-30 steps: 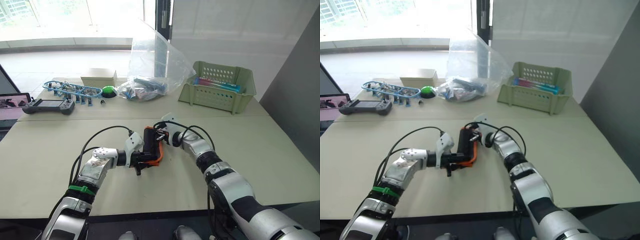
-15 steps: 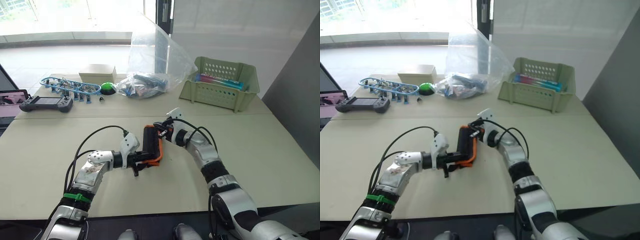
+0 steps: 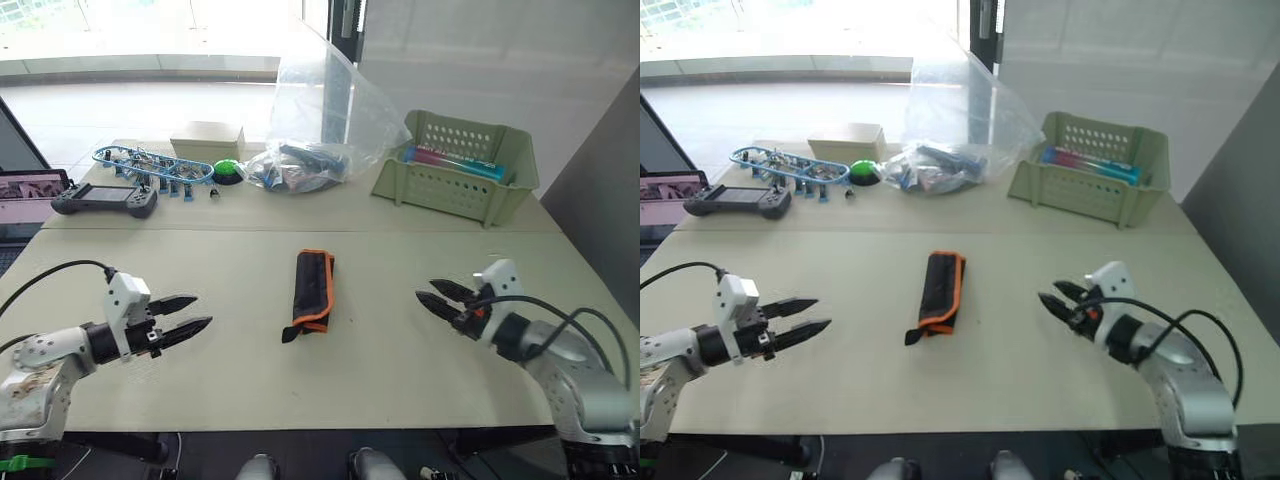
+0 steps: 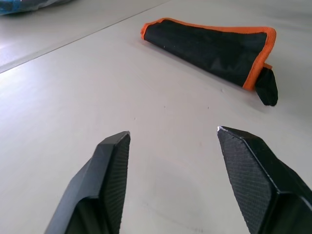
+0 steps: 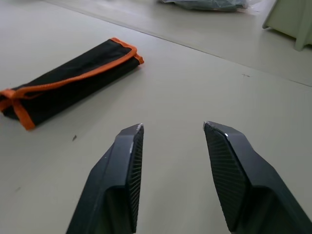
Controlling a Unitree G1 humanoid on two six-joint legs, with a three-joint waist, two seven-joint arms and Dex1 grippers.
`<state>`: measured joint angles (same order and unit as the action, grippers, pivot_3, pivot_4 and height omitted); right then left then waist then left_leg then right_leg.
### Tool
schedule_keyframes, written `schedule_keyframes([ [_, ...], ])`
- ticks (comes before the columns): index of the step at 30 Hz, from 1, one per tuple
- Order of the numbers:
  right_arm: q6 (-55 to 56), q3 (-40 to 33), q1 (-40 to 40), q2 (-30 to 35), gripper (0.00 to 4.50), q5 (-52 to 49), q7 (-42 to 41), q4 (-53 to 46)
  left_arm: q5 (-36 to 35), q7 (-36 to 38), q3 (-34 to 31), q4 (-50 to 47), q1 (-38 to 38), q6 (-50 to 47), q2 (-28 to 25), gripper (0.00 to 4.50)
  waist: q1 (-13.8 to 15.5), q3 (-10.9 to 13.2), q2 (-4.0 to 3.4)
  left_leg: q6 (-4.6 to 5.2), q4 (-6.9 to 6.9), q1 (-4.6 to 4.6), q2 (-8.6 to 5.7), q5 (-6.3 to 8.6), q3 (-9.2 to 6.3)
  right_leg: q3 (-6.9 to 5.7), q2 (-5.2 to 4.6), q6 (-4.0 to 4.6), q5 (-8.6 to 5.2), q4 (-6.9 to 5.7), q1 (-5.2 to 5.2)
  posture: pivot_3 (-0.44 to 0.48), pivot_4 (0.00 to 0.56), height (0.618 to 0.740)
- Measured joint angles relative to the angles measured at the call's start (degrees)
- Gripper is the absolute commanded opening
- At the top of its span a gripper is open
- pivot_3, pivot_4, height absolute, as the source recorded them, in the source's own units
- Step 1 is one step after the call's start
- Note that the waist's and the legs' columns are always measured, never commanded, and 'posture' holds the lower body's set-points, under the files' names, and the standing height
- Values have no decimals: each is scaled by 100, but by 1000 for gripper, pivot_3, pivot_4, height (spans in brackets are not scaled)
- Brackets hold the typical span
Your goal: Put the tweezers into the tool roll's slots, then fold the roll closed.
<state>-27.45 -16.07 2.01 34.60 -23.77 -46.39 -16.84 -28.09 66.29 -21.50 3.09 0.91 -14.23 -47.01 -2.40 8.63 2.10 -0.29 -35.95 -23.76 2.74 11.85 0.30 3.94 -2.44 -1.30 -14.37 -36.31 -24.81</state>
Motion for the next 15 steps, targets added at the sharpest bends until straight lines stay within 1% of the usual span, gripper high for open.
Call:
schedule_keyframes([
  [1, 117, -117, -176, 89, 3554, -4, -119, 69, -16, 68, -120, 115, -97, 60, -55, 4473, -2, 2, -1, 0, -1, 13, 2, 0, 3, -1, 0, -29, -19, 2, 12, 0, 150, 740],
  [3, 321, -315, -429, 219, 4249, -4, -259, 263, -32, 174, -264, 303, -256, 136, -103, 4500, -13, 12, 0, 0, -1, 51, 6, 0, 11, 1, -1, -22, -26, 8, 46, 0, 150, 740],
  [4, 441, -417, -552, 308, 4478, 0, -336, 408, -36, 236, -316, 380, -370, 168, -107, 4500, -15, 15, -2, -1, 0, 64, 7, 1, 17, 4, -5, 1, -40, 14, 57, 0, 150, 740],
  [7, 692, -651, -728, 430, 4478, 5, -432, 780, -28, 293, -342, 557, -557, 180, -106, 4500, -7, 19, 5, -1, -3, 62, 17, 0, 42, 6, -12, 1, -39, 12, 56, 0, 150, 740],
  [11, 986, -745, -658, 446, 4478, 1, -452, 1073, -97, 103, -453, 467, -380, 171, -107, 4500, 16, 21, 8, -1, -4, 59, 19, 0, 48, 7, -14, -7, -28, 11, 58, 0, 150, 740],
  [13, 1017, -744, -558, 446, 4478, 4, -407, 1180, 20, -57, -442, 381, -356, 222, -107, 4500, 17, 20, 5, -1, -4, 60, 18, 0, 55, 13, -15, -31, -14, 11, 58, 0, 150, 740],
  [15, 1019, -744, -498, 447, 4478, 2, -355, 1252, 166, -158, -391, 372, -367, 299, -107, 4500, 17, 20, 5, -1, -4, 59, 19, 0, 57, 12, -12, -35, -10, 11, 58, 0, 150, 740],
])
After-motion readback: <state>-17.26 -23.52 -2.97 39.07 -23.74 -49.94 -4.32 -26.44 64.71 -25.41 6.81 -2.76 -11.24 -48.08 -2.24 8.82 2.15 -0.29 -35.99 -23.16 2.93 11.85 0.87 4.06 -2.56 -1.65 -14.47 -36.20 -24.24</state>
